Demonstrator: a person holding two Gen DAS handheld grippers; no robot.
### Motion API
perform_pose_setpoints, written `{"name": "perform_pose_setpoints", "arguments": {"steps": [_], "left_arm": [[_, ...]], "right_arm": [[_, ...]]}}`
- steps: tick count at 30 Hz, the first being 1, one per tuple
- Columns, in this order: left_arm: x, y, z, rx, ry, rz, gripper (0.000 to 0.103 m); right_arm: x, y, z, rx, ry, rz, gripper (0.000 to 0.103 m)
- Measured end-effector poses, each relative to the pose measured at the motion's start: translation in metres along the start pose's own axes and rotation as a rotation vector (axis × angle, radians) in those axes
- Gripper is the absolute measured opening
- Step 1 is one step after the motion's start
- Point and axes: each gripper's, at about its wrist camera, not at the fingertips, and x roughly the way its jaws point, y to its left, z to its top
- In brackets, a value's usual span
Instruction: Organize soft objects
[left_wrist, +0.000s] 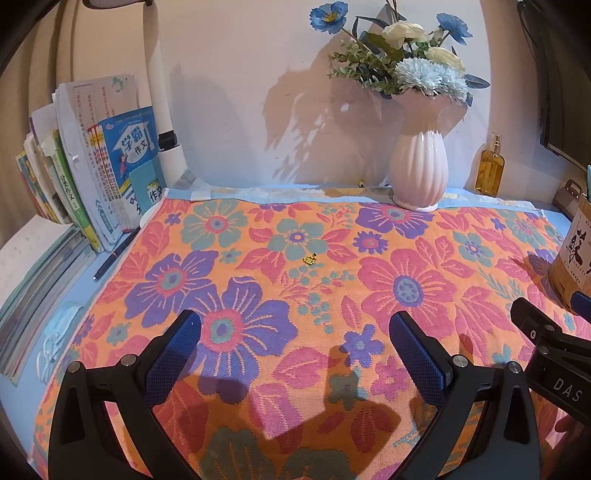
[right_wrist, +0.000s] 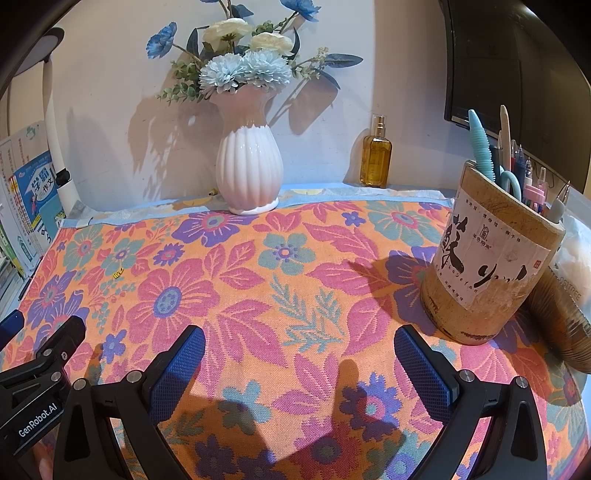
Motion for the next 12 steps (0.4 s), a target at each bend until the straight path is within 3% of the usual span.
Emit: {"name": "perform_pose_setpoints", "arguments": {"steps": [12], "left_arm": [[-0.0058, -0.0021, 0.0014, 0.022, -0.042, -0.008, 0.102]], "right_arm": [[0.0001, -0.0005, 0.0004, -0.001, 0.0, 0.001, 0.102]]}}
